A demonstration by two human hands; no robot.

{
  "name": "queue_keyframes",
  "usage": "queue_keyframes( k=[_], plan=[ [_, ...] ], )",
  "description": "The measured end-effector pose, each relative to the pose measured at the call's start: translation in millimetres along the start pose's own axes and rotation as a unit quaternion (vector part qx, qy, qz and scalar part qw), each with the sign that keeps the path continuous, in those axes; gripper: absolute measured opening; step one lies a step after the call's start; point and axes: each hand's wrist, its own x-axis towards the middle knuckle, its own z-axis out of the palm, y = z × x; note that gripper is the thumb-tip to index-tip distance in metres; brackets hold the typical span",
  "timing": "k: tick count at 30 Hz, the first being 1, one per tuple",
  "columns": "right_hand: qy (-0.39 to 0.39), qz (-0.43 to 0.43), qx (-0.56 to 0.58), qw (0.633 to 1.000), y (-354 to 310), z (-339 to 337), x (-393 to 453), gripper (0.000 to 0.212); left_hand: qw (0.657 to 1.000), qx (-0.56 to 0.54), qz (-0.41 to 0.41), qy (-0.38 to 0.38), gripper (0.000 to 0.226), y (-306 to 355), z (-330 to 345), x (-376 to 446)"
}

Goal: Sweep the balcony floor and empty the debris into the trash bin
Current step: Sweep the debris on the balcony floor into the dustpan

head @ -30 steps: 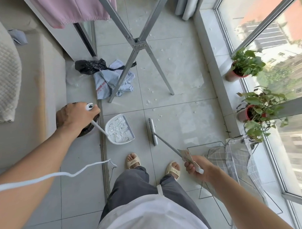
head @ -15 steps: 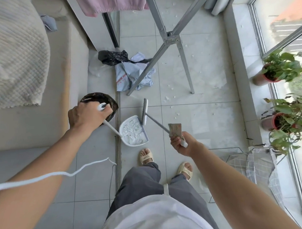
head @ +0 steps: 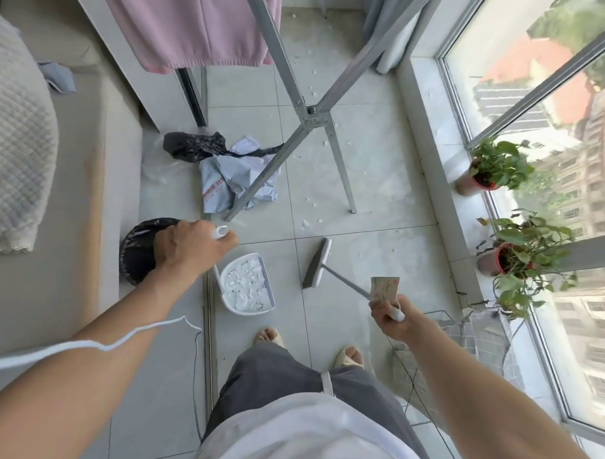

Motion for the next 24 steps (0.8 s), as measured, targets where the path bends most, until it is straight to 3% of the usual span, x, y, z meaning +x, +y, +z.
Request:
queue_keyframes(
  k=[8, 16, 24],
  plan=[
    [0.028, -0.057, -0.004, 0.998, -14.5, -41.0, -27.6, 0.022, 0.999, 0.012, 0.033, -0.032, 0.058, 55.4, -2.2, 7.4],
    [0.119, -0.129, -0.188, 0.966, -48.2, -89.1, -50.3, 0.018, 0.998, 0.025, 0.056, -0.022, 0.058, 122.2, 5.9, -0.1],
    [0.159, -0.188, -0.244, 0.938, -161.2, -126.9, -55.6, 0.018, 0.993, 0.072, 0.086, -0.028, 0.06, 219.2, 11.1, 13.9]
  ],
)
